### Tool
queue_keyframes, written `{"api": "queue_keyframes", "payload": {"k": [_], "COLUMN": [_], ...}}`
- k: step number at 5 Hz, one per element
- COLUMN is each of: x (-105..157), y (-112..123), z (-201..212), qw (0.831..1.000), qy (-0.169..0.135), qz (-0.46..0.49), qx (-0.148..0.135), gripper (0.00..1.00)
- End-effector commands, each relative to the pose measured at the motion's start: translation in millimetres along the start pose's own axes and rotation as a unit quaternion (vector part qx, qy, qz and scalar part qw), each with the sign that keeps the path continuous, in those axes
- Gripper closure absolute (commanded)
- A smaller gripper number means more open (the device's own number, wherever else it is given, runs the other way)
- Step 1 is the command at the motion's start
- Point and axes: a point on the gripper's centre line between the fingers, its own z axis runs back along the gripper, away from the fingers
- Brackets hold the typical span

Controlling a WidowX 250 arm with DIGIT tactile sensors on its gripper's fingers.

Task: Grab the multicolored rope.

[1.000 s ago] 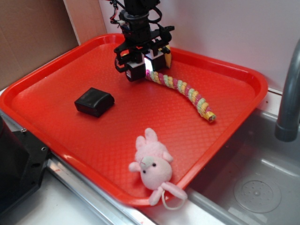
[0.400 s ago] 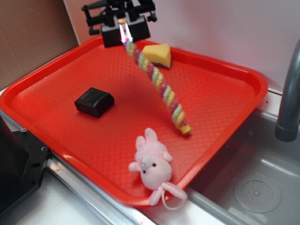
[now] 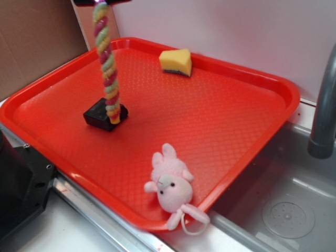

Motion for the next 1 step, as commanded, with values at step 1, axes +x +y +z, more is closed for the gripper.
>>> {"api": "queue_keyframes", "payload": {"k": [1], "x": [2.2], "y": [15.0], "z": [30.3], "qw": [0.998], "qy": [-0.028], "qz": [-0.051], "qx": [-0.012], "gripper": [1.00]}}
